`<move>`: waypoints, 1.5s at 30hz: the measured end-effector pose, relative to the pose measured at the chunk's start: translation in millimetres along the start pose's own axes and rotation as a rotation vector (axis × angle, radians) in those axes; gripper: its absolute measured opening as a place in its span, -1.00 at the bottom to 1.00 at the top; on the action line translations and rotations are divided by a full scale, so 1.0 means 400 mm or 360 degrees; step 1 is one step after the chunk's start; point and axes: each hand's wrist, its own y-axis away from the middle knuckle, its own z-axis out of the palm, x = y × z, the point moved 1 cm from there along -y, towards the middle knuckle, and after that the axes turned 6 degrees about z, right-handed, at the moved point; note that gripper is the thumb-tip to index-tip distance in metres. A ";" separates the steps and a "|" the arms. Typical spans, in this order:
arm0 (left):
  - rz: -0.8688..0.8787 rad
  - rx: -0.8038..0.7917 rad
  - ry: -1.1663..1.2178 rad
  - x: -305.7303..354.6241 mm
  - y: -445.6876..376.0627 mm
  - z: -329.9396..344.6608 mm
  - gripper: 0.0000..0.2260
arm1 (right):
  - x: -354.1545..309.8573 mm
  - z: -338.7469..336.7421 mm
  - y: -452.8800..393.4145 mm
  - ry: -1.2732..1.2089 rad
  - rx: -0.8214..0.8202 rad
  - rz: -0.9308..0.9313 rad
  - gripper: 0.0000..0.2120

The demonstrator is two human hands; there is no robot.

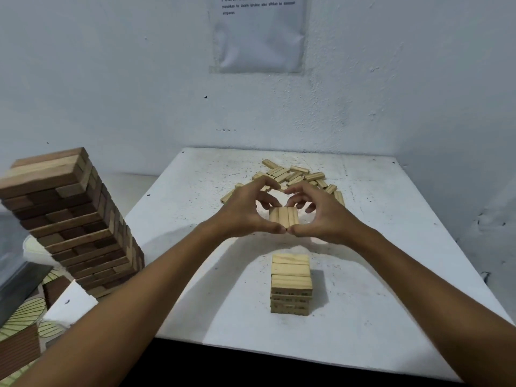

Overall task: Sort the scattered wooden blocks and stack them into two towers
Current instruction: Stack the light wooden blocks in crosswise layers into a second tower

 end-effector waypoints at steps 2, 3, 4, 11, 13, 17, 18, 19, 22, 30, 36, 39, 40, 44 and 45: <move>0.0037 0.0008 -0.0021 0.033 0.000 -0.021 -0.35 | -0.026 -0.019 0.010 -0.0017 0.0016 -0.0025 -0.39; 0.0055 0.0013 -0.0027 0.049 0.005 -0.029 -0.36 | -0.041 -0.025 0.020 -0.0018 0.0024 -0.0041 -0.38; 0.0068 0.0020 -0.0026 0.061 0.010 -0.036 -0.37 | -0.054 -0.029 0.030 -0.0016 0.0030 -0.0055 -0.38; 0.0089 0.0005 -0.0041 0.134 0.088 -0.047 -0.34 | -0.109 -0.023 0.129 -0.0046 0.0028 -0.0061 -0.36; 0.0075 -0.0010 -0.0041 0.147 0.114 -0.043 -0.32 | -0.113 -0.017 0.155 -0.0045 0.0013 -0.0050 -0.36; 0.0028 -0.0021 -0.0004 0.167 0.152 -0.034 -0.34 | -0.117 -0.007 0.192 -0.0049 -0.0003 -0.0042 -0.36; 0.0022 -0.0028 0.0001 0.171 0.159 -0.032 -0.34 | -0.117 -0.005 0.200 -0.0048 -0.0004 -0.0043 -0.36; 0.0022 -0.0034 0.0005 0.175 0.164 -0.030 -0.34 | -0.117 -0.004 0.206 -0.0050 -0.0007 -0.0042 -0.37; 0.0021 -0.0040 0.0007 0.179 0.179 -0.021 -0.37 | -0.116 0.002 0.222 -0.0056 -0.0023 -0.0030 -0.37; 0.0027 -0.0041 0.0026 0.182 0.204 -0.004 -0.37 | -0.108 0.015 0.243 -0.0037 -0.0039 -0.0028 -0.36; 0.0027 -0.0044 0.0023 0.183 0.208 0.000 -0.38 | -0.105 0.017 0.246 -0.0016 -0.0033 -0.0031 -0.35; 0.0010 -0.0056 0.0013 0.180 0.209 0.002 -0.38 | -0.103 0.017 0.247 -0.0007 -0.0039 -0.0024 -0.35; 0.0005 -0.0059 0.0011 0.179 0.210 0.003 -0.38 | -0.102 0.017 0.246 -0.0008 -0.0042 -0.0023 -0.35; 0.0009 -0.0051 0.0025 0.175 0.210 0.006 -0.39 | -0.099 0.017 0.246 0.0004 -0.0037 -0.0029 -0.35; 0.0012 -0.0048 0.0027 0.173 0.211 0.006 -0.39 | -0.098 0.017 0.246 0.0002 -0.0036 -0.0028 -0.35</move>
